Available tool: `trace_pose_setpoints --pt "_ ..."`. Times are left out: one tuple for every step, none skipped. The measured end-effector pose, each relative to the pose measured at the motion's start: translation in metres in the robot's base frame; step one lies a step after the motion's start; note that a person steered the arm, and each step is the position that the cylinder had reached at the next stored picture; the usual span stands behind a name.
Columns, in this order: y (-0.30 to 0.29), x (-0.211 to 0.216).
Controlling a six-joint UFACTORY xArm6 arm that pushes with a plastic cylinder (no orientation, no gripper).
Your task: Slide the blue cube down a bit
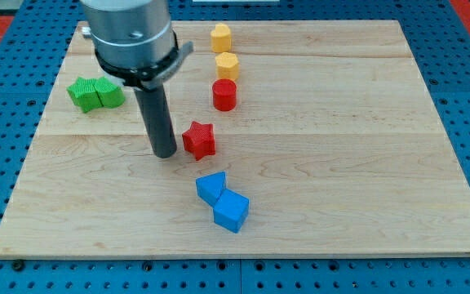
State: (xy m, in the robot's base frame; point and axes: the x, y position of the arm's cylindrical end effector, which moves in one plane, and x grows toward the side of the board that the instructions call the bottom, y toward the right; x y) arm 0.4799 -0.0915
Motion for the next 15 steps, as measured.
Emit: trace_pose_setpoints --pt "0.024 0.001" --pt "0.050 0.001" --pt "0.073 0.002" --pt "-0.024 0.050" --pt "-0.048 0.131" --pt "0.003 0.132" --pt "0.045 0.115" --pt "0.056 0.096" --pt "0.055 0.095" --pt "0.068 0.084" --pt "0.074 0.063" --pt "0.070 0.056" --pt "0.105 0.068" --pt "0.153 0.048" --pt "0.205 0.040"
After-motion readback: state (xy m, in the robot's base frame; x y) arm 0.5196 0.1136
